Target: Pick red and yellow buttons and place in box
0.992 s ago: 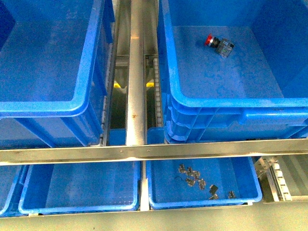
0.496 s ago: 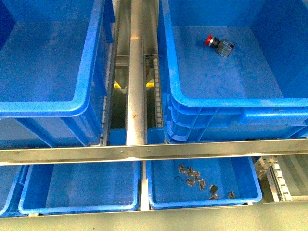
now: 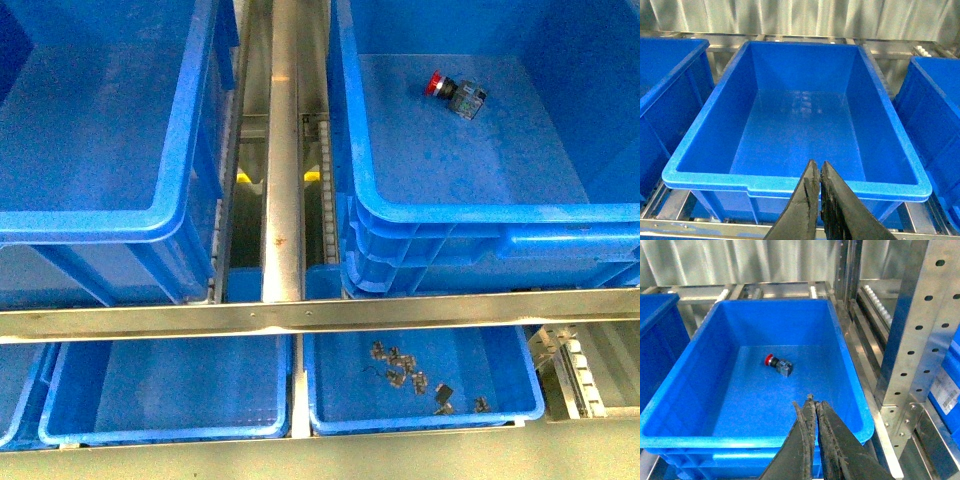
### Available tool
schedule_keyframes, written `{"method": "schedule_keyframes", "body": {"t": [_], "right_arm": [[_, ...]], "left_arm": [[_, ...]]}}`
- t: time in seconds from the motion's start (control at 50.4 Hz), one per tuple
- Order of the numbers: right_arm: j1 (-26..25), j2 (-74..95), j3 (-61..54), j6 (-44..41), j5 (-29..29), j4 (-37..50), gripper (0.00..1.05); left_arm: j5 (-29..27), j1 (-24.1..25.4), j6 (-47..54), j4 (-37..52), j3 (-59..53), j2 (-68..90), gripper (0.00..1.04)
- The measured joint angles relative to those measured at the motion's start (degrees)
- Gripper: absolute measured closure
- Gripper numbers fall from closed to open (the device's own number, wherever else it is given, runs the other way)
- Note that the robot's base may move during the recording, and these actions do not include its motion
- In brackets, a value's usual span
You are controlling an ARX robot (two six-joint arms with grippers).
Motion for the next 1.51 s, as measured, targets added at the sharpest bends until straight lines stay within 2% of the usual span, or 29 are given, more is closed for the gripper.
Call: {"method": "schedule_keyframes", "body": {"t": [0.258,0.317,0.357,0.714,0.853,1.031,1.19,1.507], "right_arm": [[0.0,-4.76,0.0,0.0,0.02,-4.83,1.01],[-0.02,-10.08,0.02,0.0,-0.13,-12.11,1.01],[0.0,-12.44,0.02,0.0,0.02,-14.01,1.01],[0.0,-14.29,0.02,-0.04,0.02,-14.58,1.0],[0.0,-14.29,0.02,-0.02,0.0,-14.58,0.78],[0.0,-14.29,0.02,-0.02,0.02,-14.58,0.34],[0.0,-14.32,0.02,0.02,0.37,-14.6,0.05],[0.0,-14.29,0.02,0.0,0.15,-14.69,0.06]], "left_arm": [[0.0,0.0,-0.02,0.0,0.0,0.0,1.02],[0.02,0.0,0.0,0.0,0.0,0.0,1.02],[-0.02,0.0,-0.02,0.0,0.0,0.0,1.02],[0.0,0.0,0.0,0.0,0.0,0.0,1.02],[0.0,0.0,0.0,0.0,0.0,0.0,1.02],[0.0,0.0,-0.02,0.0,0.0,0.0,1.02],[0.17,0.04,0.0,0.0,0.0,0.0,1.02],[0.02,0.07,0.0,0.0,0.0,0.0,1.02]]}}
